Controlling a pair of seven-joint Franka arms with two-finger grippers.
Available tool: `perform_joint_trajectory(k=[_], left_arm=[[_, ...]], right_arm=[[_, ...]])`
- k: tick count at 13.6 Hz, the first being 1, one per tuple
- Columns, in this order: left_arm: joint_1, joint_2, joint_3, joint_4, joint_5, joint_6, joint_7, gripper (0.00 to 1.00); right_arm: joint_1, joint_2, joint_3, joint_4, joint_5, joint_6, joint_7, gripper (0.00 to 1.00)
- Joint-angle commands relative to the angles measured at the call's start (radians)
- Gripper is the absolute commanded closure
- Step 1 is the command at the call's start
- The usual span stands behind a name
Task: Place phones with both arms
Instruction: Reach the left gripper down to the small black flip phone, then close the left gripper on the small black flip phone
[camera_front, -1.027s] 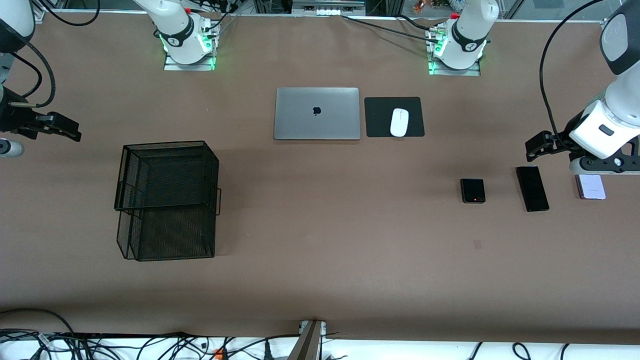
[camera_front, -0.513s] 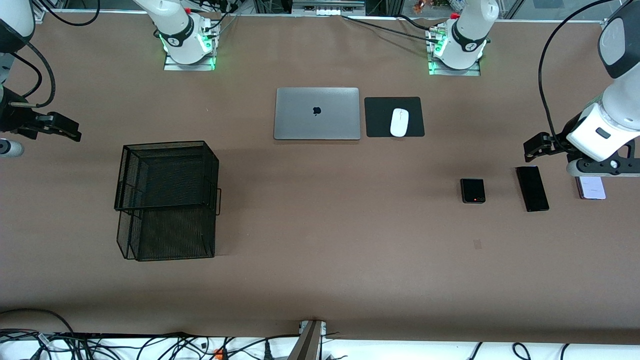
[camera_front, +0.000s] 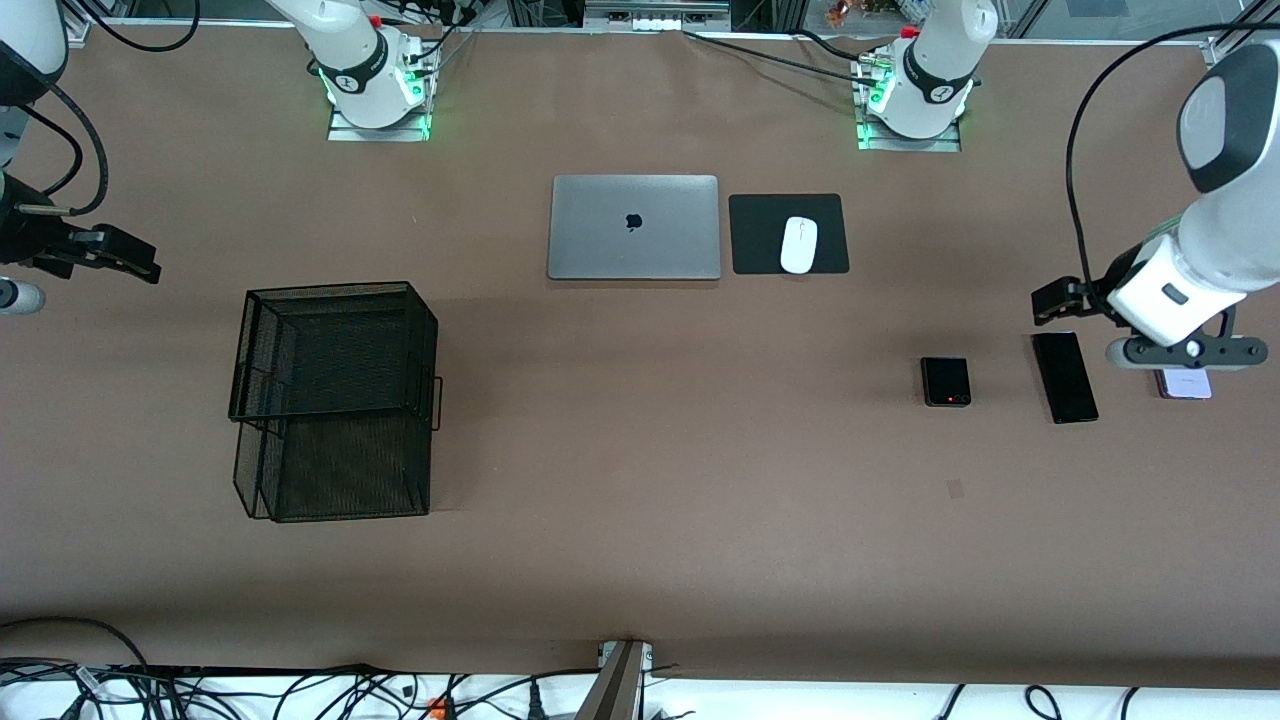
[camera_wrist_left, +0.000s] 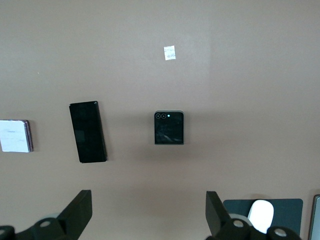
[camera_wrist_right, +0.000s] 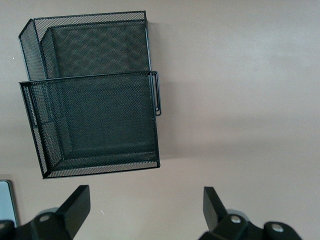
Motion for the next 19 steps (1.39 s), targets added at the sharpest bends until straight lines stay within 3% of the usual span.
perform_joint_trajectory(k=[1, 6, 10, 13, 17, 19], left_arm=[[0.012, 0.081, 0.010, 0.027, -0.025, -0.030, 0.028, 0.00], [0.046, 0.225, 0.010, -0.057, -0.022, 0.198, 0.038, 0.00], [0.052, 0.236, 0.009, -0.342, -0.021, 0.651, 0.039, 0.00], [0.052, 0.268, -0.002, -0.384, -0.022, 0.709, 0.040, 0.00], [0.052, 0.301, -0.024, -0.480, -0.028, 0.884, 0.039, 0.00], [0.055, 0.308, -0.045, -0.488, -0.031, 0.895, 0.039, 0.00]], right_arm=[[-0.008, -0.009, 0.005, -0.006, 0.032, 0.005, 0.011, 0.00], [-0.008, -0.009, 0.003, -0.006, 0.037, 0.007, 0.010, 0.00], [-0.008, -0.009, 0.003, -0.006, 0.037, 0.008, 0.010, 0.00], [-0.008, -0.014, 0.002, -0.004, 0.037, 0.007, 0.010, 0.00], [-0.008, -0.014, 0.002, -0.003, 0.037, 0.005, 0.010, 0.00], [-0.008, -0.014, 0.002, -0.003, 0.037, 0.006, 0.010, 0.00]])
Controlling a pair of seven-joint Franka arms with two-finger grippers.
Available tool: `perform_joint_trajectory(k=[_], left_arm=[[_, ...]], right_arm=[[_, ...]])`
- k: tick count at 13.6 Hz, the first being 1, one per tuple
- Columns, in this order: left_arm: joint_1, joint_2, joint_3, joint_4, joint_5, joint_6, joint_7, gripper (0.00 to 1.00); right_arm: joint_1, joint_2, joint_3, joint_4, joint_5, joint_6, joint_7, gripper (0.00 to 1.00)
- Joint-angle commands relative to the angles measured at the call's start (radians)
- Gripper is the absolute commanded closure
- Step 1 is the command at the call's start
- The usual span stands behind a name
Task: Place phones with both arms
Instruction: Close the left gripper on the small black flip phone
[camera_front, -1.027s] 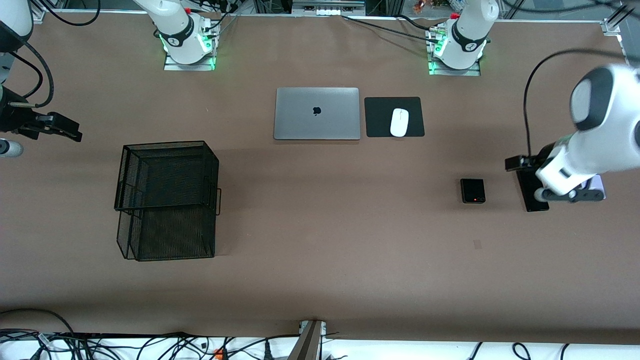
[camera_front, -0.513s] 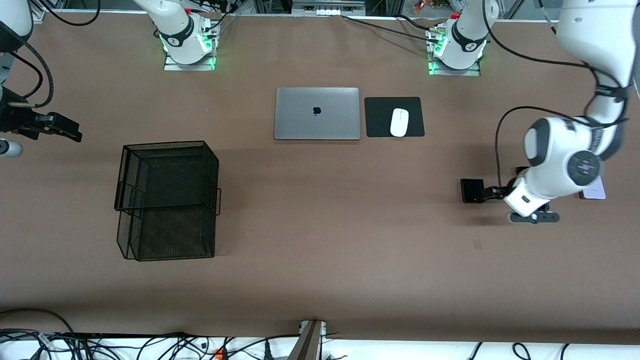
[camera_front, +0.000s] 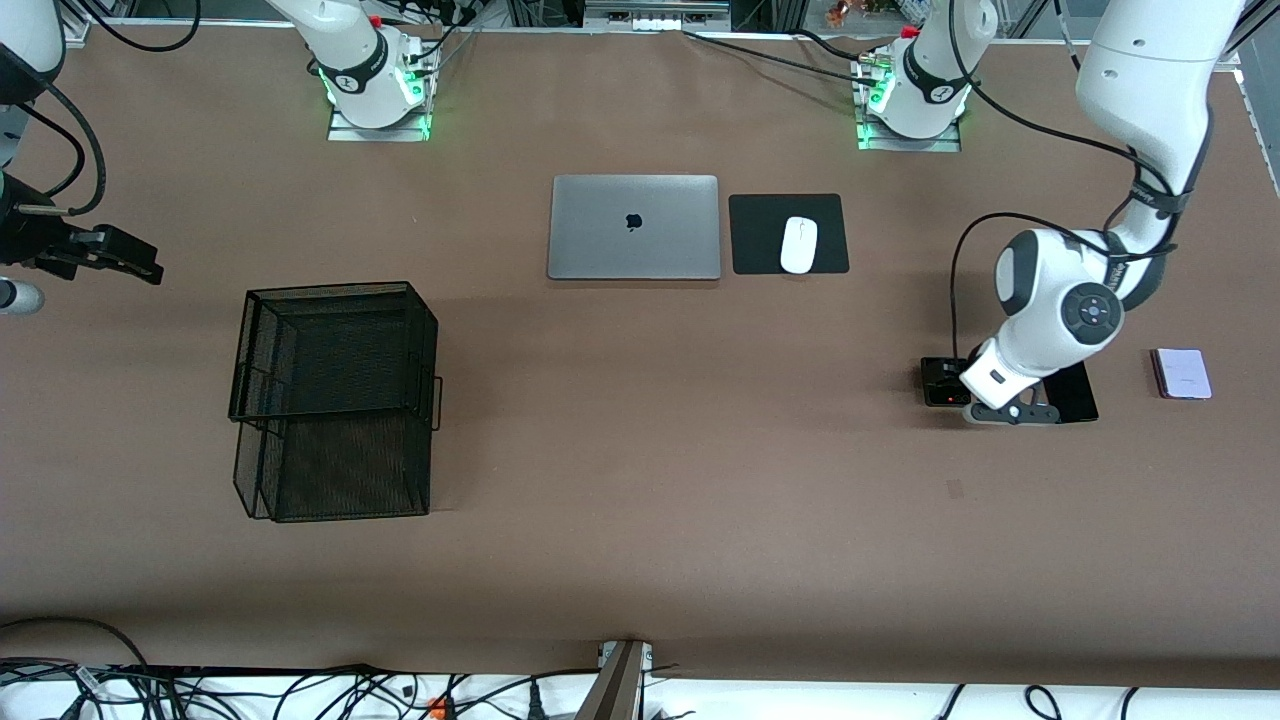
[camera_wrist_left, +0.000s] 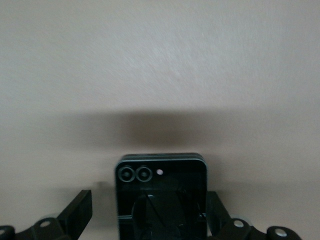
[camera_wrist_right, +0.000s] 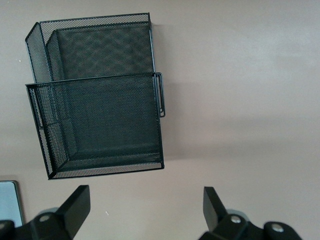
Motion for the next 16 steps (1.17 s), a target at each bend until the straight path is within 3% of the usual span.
perform_joint_trajectory(k=[1, 3, 4, 5, 6, 8, 10, 14, 16], left_arm=[[0.005, 0.003, -0.019, -0.024, -0.031, 0.028, 0.025, 0.00], [0.005, 0.016, -0.019, -0.025, -0.031, 0.047, 0.025, 0.00], [0.005, 0.014, -0.019, -0.024, -0.031, 0.047, 0.025, 0.06], [0.005, 0.011, -0.019, -0.024, -0.031, 0.045, 0.025, 0.33], [0.005, 0.008, -0.019, -0.018, -0.031, 0.044, 0.026, 0.51], [0.004, -0.012, -0.019, -0.005, -0.030, 0.035, 0.025, 0.68], [-0.009, -0.048, -0.019, 0.039, -0.028, -0.031, 0.020, 0.69], [-0.019, -0.043, -0.070, 0.338, -0.031, -0.452, 0.010, 0.69], [-0.047, -0.027, -0.117, 0.418, -0.048, -0.519, -0.030, 0.64]], right_arm=[[-0.008, -0.013, 0.005, -0.004, 0.019, 0.001, 0.008, 0.00], [-0.008, -0.013, 0.005, -0.004, 0.019, 0.002, 0.008, 0.00], [-0.008, -0.013, 0.006, -0.004, 0.019, 0.002, 0.008, 0.00], [-0.008, -0.012, 0.006, -0.004, 0.019, 0.002, 0.008, 0.00], [-0.008, -0.012, 0.006, -0.004, 0.019, 0.004, 0.008, 0.00], [-0.008, -0.012, 0.008, -0.002, 0.022, 0.005, 0.008, 0.00], [-0.008, -0.012, 0.008, -0.004, 0.024, 0.005, 0.007, 0.00], [-0.008, -0.010, 0.010, -0.004, 0.025, 0.007, 0.007, 0.00], [-0.008, -0.009, 0.010, -0.004, 0.025, 0.010, 0.005, 0.00]])
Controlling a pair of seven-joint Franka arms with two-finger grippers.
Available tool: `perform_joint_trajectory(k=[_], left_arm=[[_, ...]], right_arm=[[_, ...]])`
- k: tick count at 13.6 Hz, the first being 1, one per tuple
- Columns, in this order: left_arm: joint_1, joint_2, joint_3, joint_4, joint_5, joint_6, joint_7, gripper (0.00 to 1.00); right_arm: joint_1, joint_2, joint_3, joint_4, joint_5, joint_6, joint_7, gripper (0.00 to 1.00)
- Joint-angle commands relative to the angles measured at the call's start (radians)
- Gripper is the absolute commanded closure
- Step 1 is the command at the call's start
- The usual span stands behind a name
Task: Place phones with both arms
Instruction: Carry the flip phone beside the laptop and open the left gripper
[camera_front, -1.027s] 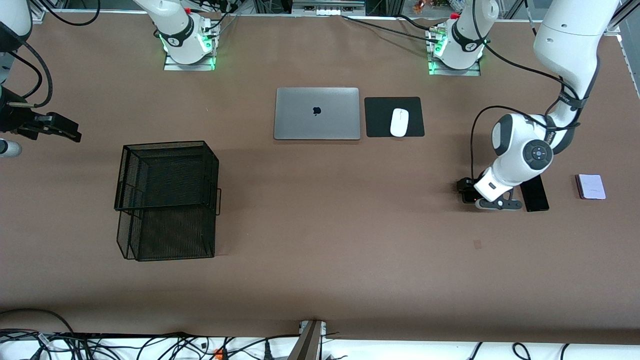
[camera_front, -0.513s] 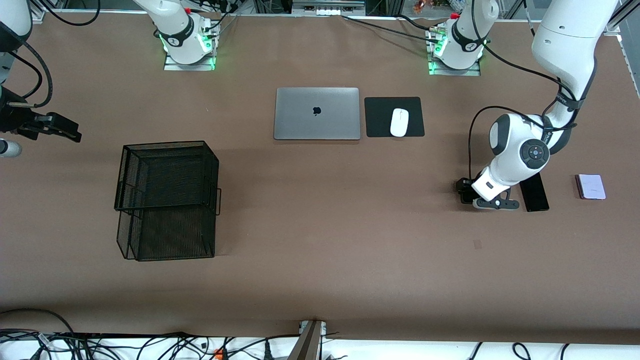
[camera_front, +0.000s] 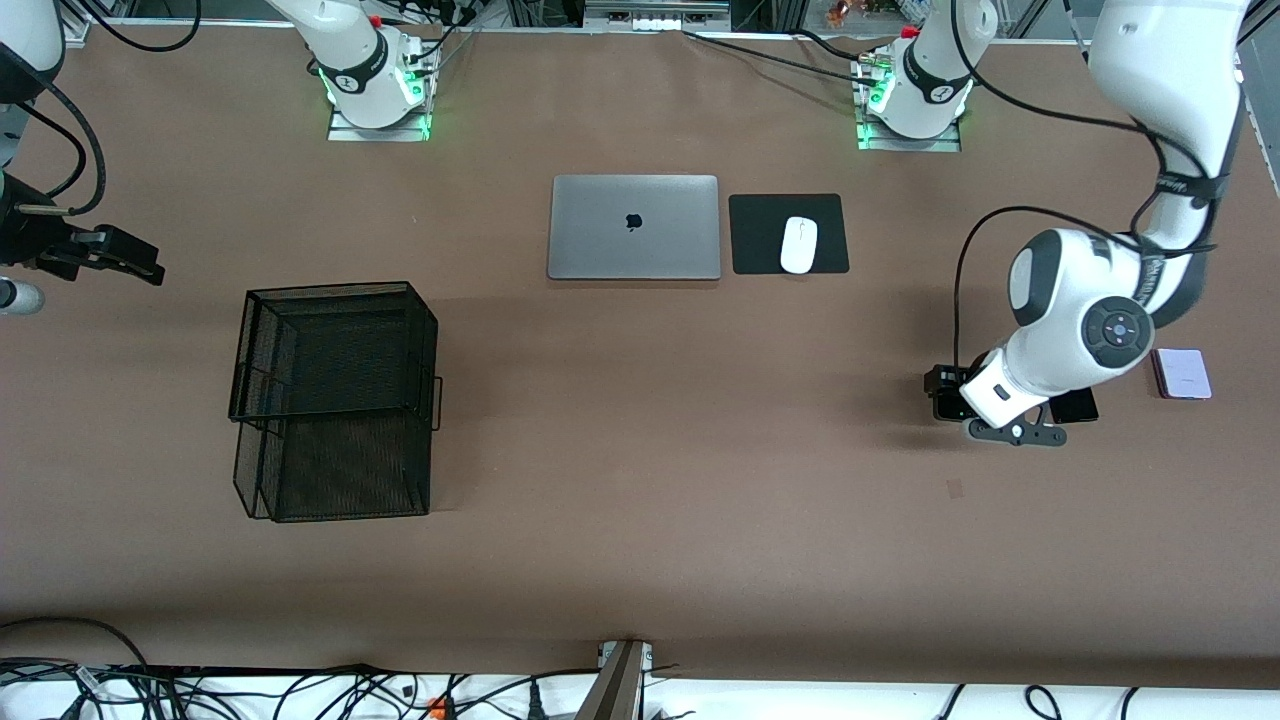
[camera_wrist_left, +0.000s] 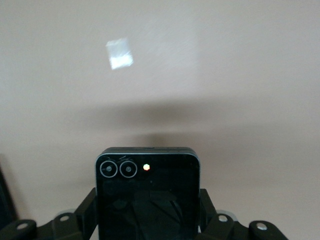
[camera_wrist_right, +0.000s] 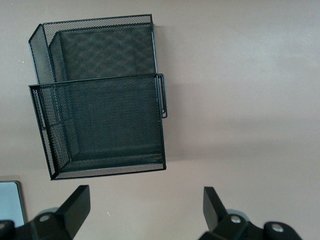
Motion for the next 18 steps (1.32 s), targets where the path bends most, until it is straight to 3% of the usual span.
perform_joint_trajectory(k=[1, 5, 8, 11, 13, 14, 15, 16, 18], left_arm=[[-0.053, 0.025, -0.050, 0.100, -0.068, -0.075, -0.053, 0.60], [-0.269, 0.155, -0.067, 0.233, -0.163, -0.066, -0.161, 0.73], [-0.430, 0.290, -0.065, 0.362, -0.191, 0.027, -0.402, 0.75], [-0.530, 0.361, -0.065, 0.361, -0.191, 0.246, -0.535, 0.75], [-0.563, 0.387, -0.065, 0.358, -0.189, 0.299, -0.563, 0.72], [-0.567, 0.395, -0.065, 0.358, -0.180, 0.302, -0.563, 0.57], [-0.570, 0.399, -0.065, 0.356, -0.181, 0.303, -0.564, 0.15], [-0.570, 0.395, -0.065, 0.352, -0.182, 0.297, -0.564, 0.00], [-0.563, 0.370, -0.065, 0.350, -0.180, 0.268, -0.560, 0.00]], right_arm=[[-0.008, -0.009, 0.008, -0.004, 0.018, 0.006, 0.005, 0.00], [-0.008, -0.006, 0.008, -0.004, 0.034, 0.006, 0.007, 0.00], [-0.008, -0.007, 0.008, -0.001, 0.038, 0.006, 0.007, 0.00], [-0.008, -0.006, 0.008, -0.001, 0.037, 0.006, 0.002, 0.00], [-0.008, -0.006, 0.008, -0.001, 0.037, 0.006, -0.001, 0.00], [-0.008, -0.006, 0.007, -0.001, 0.037, 0.005, -0.005, 0.00], [-0.008, -0.006, 0.008, -0.001, 0.037, 0.006, -0.007, 0.00], [-0.008, -0.006, 0.008, -0.001, 0.035, 0.008, -0.007, 0.00], [-0.008, 0.000, 0.010, -0.001, 0.035, 0.008, -0.007, 0.00]])
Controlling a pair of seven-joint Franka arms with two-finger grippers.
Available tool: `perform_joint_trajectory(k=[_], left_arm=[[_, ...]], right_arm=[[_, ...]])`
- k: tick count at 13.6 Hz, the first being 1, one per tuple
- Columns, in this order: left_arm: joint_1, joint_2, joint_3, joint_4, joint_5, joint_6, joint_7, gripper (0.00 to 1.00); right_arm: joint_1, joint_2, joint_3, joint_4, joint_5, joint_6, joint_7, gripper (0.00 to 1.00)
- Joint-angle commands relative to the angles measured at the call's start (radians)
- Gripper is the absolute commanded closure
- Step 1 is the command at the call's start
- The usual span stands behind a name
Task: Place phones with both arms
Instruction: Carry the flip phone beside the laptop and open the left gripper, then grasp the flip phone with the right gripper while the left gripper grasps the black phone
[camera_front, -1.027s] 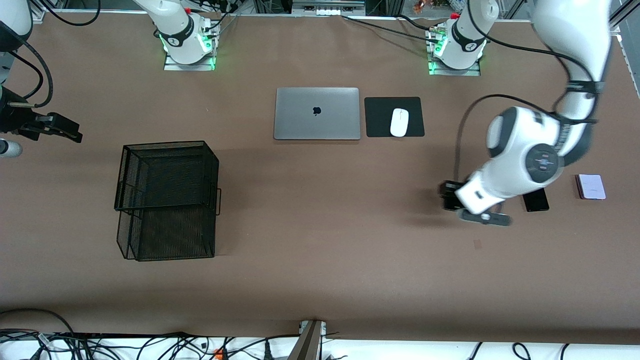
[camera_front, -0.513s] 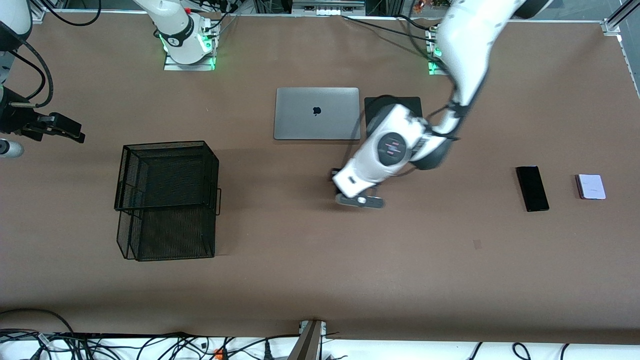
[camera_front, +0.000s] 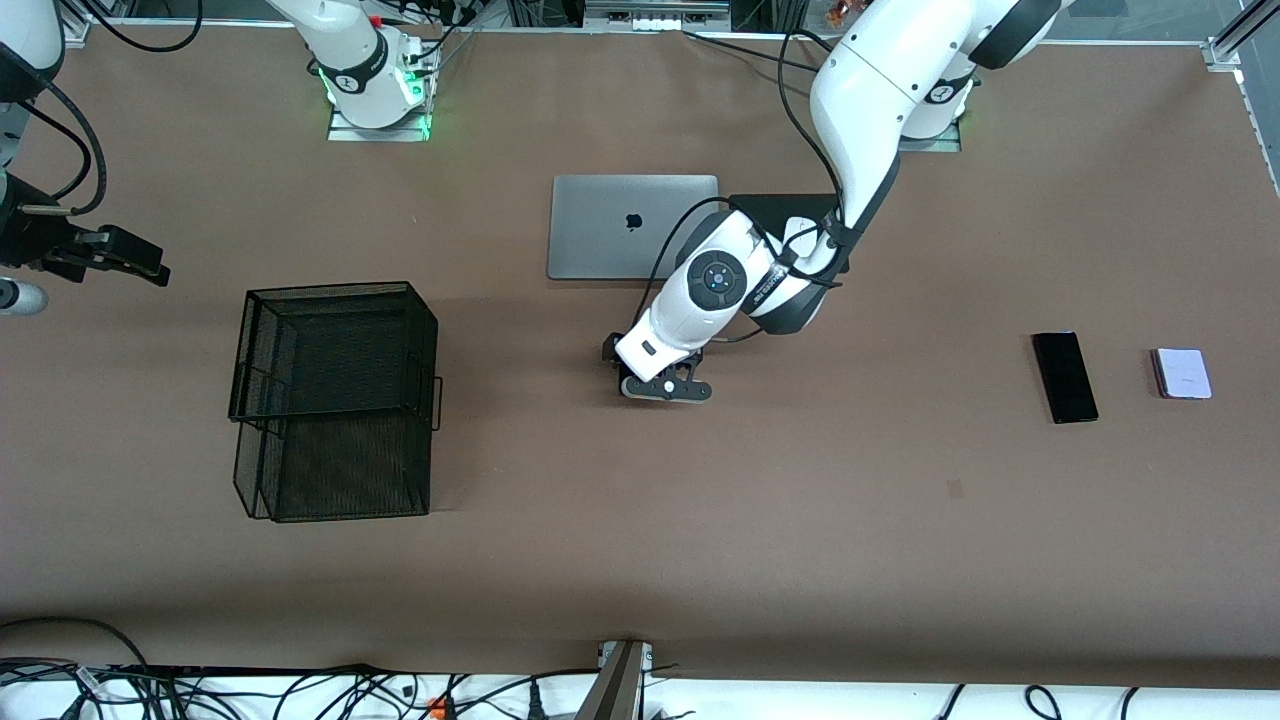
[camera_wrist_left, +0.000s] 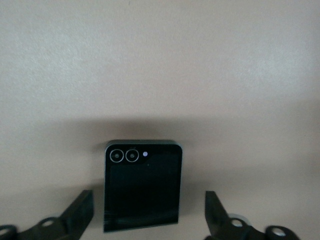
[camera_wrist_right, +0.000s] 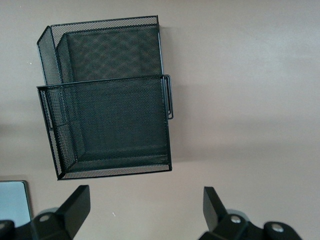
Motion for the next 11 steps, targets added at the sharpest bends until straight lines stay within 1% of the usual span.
perform_joint_trajectory(k=[1, 2, 3, 4, 6, 9, 11], left_arm=[[0.007, -0.037, 0.015, 0.026, -0.007, -0.094, -0.003, 0.00], [0.017, -0.077, 0.033, 0.032, -0.001, -0.171, -0.002, 0.00], [0.048, -0.118, 0.055, 0.032, 0.010, -0.252, 0.003, 0.00], [0.089, -0.160, 0.061, 0.032, 0.031, -0.341, 0.006, 0.00], [0.178, -0.213, 0.060, 0.035, 0.132, -0.501, 0.043, 0.00], [0.319, -0.250, 0.061, 0.035, 0.307, -0.651, 0.205, 0.00], [0.420, -0.249, 0.061, 0.034, 0.366, -0.664, 0.334, 0.00]], right_arm=[[-0.007, 0.004, 0.009, -0.001, 0.014, 0.010, -0.007, 0.00], [-0.004, 0.005, 0.012, -0.002, 0.014, 0.011, -0.007, 0.00], [0.019, 0.010, 0.013, -0.002, 0.014, 0.016, 0.001, 0.00], [0.052, 0.019, 0.011, -0.002, 0.014, 0.030, 0.009, 0.00], [0.124, 0.047, 0.012, -0.002, 0.015, 0.062, 0.076, 0.00], [0.253, 0.100, 0.011, -0.001, 0.014, 0.123, 0.244, 0.00], [0.360, 0.156, 0.011, 0.007, 0.014, 0.174, 0.394, 0.00]])
